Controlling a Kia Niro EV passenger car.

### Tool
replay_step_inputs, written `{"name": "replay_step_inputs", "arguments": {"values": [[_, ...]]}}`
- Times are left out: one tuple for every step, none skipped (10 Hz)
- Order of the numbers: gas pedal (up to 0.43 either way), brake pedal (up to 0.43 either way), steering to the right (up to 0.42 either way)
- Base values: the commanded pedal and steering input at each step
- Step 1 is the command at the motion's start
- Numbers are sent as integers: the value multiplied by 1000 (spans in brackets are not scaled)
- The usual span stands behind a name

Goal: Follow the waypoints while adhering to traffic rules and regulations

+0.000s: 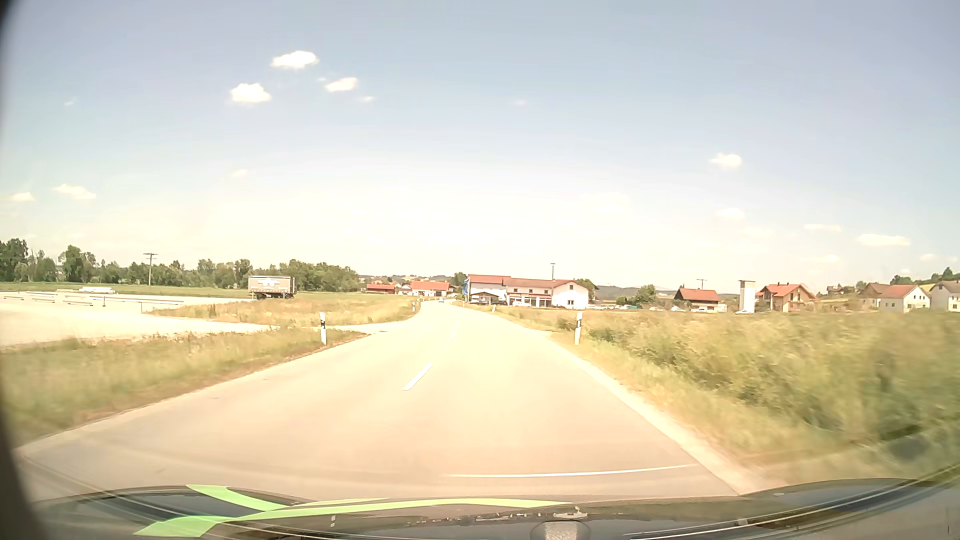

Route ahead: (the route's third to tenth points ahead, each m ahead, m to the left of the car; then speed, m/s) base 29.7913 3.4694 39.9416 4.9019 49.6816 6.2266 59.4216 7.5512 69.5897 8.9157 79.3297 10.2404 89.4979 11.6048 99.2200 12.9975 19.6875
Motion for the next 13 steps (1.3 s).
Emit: {"name": "replay_step_inputs", "arguments": {"values": [[130, 0, -22], [138, 0, -21], [169, 0, -22], [177, 0, -20], [189, 0, -16], [197, 0, -13], [197, 0, -13], [197, 0, -13], [197, 0, -13], [209, 0, -13], [209, 0, -12], [209, 0, -11], [209, 0, -11]]}}
